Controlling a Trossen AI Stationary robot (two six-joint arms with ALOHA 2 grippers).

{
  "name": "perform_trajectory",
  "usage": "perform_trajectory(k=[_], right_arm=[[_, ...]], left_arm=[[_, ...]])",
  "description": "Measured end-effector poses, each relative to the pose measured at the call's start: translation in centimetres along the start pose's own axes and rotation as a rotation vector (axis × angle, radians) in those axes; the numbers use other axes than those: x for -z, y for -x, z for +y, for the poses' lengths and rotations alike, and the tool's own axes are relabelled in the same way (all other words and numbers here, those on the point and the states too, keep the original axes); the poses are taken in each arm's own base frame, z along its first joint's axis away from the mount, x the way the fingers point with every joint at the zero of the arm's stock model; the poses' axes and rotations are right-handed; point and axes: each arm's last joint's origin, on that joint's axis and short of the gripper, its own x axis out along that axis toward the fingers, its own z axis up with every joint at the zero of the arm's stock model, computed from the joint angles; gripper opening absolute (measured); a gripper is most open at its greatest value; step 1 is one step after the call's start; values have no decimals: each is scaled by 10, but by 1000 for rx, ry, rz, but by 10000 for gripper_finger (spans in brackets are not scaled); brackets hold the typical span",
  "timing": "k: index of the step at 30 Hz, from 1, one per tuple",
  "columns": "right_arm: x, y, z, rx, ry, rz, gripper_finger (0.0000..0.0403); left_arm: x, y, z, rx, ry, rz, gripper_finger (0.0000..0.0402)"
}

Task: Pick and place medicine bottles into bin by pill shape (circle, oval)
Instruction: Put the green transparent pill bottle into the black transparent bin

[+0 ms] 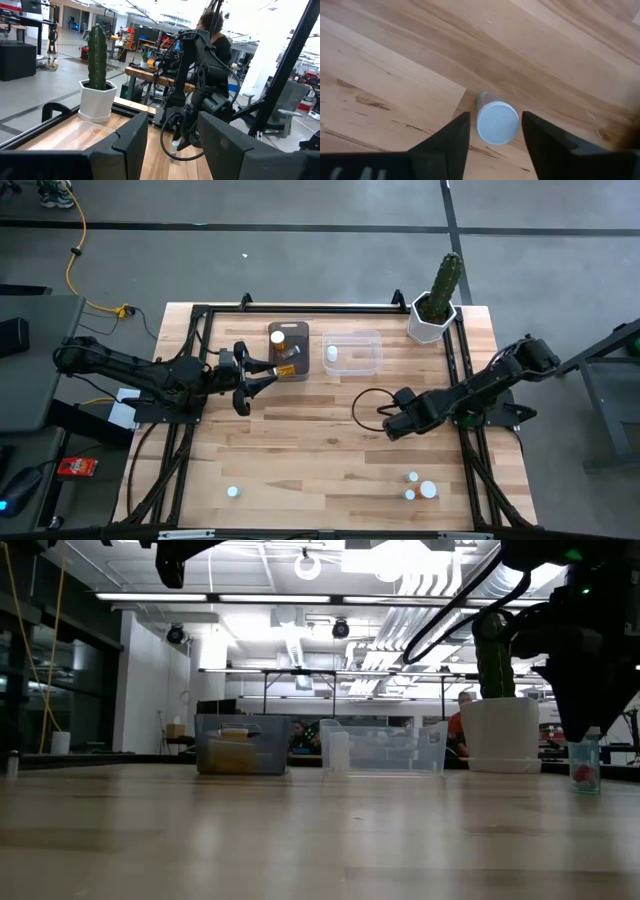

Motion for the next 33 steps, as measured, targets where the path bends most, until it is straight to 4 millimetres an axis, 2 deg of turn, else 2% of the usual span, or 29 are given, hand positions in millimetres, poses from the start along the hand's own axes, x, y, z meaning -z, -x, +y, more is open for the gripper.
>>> perform_trajectory(k=[10, 17, 22, 27, 33], right_arm=[[0, 3, -1, -14, 45, -2, 119], [-4, 20, -11, -85, 48, -69, 99], [-14, 44, -11, -282, 88, -283, 98], [-36, 68, 10, -541, 198, -540, 97], [-68, 84, 31, -705, 360, -800, 97]], left_arm=[[0, 0, 0, 0, 0, 0, 163], [0, 0, 0, 0, -1, 0, 163], [0, 0, 0, 0, -2, 3, 163], [5, -2, 0, -8, 6, 38, 163], [15, -14, -3, -19, -16, 108, 169]])
